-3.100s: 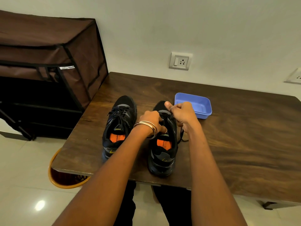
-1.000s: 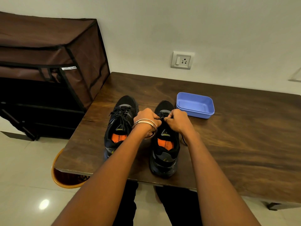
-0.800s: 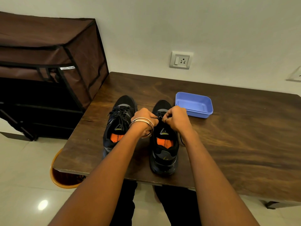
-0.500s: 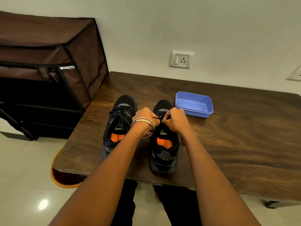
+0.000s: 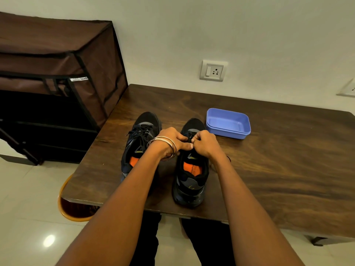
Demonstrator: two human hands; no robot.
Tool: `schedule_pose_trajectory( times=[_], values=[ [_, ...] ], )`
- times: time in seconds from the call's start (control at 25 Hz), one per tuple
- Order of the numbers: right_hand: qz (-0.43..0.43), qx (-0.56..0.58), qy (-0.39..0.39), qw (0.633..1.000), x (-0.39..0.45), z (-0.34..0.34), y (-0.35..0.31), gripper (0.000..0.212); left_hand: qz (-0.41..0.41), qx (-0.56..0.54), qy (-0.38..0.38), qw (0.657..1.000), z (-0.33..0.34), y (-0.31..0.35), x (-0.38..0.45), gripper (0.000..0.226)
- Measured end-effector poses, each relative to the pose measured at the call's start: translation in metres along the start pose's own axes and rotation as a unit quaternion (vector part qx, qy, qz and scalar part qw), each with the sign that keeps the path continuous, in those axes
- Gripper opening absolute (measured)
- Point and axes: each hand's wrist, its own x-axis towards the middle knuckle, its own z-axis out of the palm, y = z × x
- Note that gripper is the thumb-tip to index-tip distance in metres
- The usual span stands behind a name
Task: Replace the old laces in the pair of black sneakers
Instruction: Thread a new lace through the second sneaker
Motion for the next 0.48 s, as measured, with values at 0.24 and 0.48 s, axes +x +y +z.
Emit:
schedule_pose_trajectory(
  times=[0.24,0.48],
  values=[
    [0.076,0.038,0.048,0.995,0.002,0.012,-0.005,0.021,-0.014,-0.066,0.048,0.997,0.005,-0.009,0.007,0.018],
    [0.108,0.078,0.083,0.988,-0.004,0.012,-0.01,0.02,0.005,-0.047,0.059,0.997,0.008,-0.01,0.009,0.021]
  ],
)
